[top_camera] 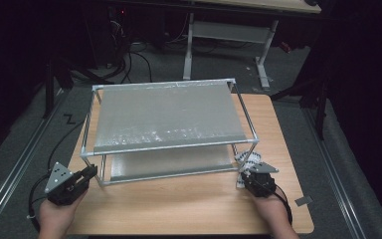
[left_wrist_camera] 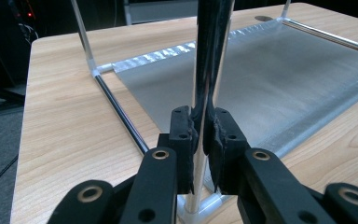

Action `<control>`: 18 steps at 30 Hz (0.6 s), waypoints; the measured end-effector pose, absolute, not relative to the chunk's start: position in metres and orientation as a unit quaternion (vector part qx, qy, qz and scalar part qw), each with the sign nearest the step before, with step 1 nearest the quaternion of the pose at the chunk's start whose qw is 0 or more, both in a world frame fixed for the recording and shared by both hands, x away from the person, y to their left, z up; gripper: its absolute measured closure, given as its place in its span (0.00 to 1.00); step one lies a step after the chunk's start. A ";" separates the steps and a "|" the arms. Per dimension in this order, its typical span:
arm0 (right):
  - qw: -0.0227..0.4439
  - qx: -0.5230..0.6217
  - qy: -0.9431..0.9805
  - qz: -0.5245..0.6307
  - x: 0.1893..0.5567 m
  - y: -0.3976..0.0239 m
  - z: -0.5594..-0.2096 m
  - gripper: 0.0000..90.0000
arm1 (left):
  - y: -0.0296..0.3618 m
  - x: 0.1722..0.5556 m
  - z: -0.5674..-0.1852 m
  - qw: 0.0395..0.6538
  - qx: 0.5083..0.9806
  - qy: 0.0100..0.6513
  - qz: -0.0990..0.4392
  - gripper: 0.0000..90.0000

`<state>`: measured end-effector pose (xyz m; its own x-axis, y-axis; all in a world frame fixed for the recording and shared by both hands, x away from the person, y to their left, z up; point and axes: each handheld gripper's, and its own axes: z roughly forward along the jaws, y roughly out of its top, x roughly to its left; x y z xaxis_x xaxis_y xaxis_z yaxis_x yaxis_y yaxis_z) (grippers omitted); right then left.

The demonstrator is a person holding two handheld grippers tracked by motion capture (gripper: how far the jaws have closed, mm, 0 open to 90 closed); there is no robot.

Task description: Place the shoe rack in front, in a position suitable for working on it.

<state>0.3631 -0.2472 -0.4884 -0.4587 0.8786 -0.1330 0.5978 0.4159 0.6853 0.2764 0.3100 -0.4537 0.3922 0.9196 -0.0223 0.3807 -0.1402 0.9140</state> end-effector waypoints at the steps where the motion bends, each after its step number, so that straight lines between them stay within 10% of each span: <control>1: 0.246 0.459 0.805 0.286 0.363 -0.247 -0.488 0.84 | 0.310 0.276 -0.454 0.460 0.696 0.467 0.293 0.90; 18: 0.261 0.463 0.784 0.321 0.358 -0.252 -0.469 0.84 | 0.309 0.277 -0.454 0.462 0.696 0.465 0.292 0.90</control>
<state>0.3581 -0.2524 -0.4694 -0.4359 0.8929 -0.1127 0.5585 0.3666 0.7441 0.2775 0.3090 -0.4543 0.3970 0.9175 -0.0227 0.3776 -0.1407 0.9152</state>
